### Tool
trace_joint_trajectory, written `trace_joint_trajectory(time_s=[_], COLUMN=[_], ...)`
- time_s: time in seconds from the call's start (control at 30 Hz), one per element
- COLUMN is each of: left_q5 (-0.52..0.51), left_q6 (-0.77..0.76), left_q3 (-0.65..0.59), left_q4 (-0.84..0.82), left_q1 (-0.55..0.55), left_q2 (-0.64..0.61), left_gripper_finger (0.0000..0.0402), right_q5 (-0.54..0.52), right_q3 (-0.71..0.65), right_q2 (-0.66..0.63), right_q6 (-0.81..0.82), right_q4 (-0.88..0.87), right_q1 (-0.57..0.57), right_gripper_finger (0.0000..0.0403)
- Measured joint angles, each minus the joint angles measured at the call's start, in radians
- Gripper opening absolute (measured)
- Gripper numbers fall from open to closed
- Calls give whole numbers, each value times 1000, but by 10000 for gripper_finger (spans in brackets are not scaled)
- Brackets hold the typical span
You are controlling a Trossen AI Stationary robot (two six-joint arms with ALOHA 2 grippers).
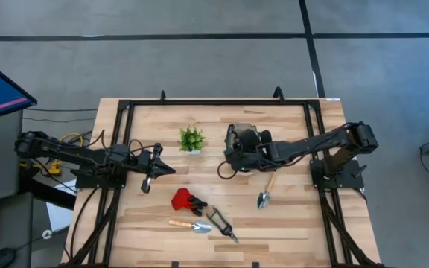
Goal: Pick & Place Garden tools in Gardening bag
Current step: Put the red gloves into the white gardening bag
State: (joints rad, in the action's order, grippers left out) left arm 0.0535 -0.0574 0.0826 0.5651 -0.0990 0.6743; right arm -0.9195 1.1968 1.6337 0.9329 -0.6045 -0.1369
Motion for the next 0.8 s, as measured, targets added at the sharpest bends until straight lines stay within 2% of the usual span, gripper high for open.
trace_joint_trajectory(time_s=[0.1,0.17,0.33,0.43,0.57,0.8], left_q5=[0,0,0,0,0,0], left_q6=[0,0,0,0,0,0], left_q3=[0,0,0,0,0,0], left_q4=[-1,-2,-4,-4,-4,-4], left_q1=[0,0,0,0,0,0], left_q2=[0,0,0,0,0,0], left_gripper_finger=[3,3,3,3,3,3], right_q5=[22,80,167,172,174,222], right_q3=[68,118,201,205,203,145], right_q2=[0,0,0,0,0,3], right_q6=[-124,-203,-293,-264,-142,-13], right_q4=[-64,-118,-244,-305,-397,-398], right_q1=[-23,-46,-124,-181,-265,-416], right_gripper_finger=[107,83,12,9,2,2])
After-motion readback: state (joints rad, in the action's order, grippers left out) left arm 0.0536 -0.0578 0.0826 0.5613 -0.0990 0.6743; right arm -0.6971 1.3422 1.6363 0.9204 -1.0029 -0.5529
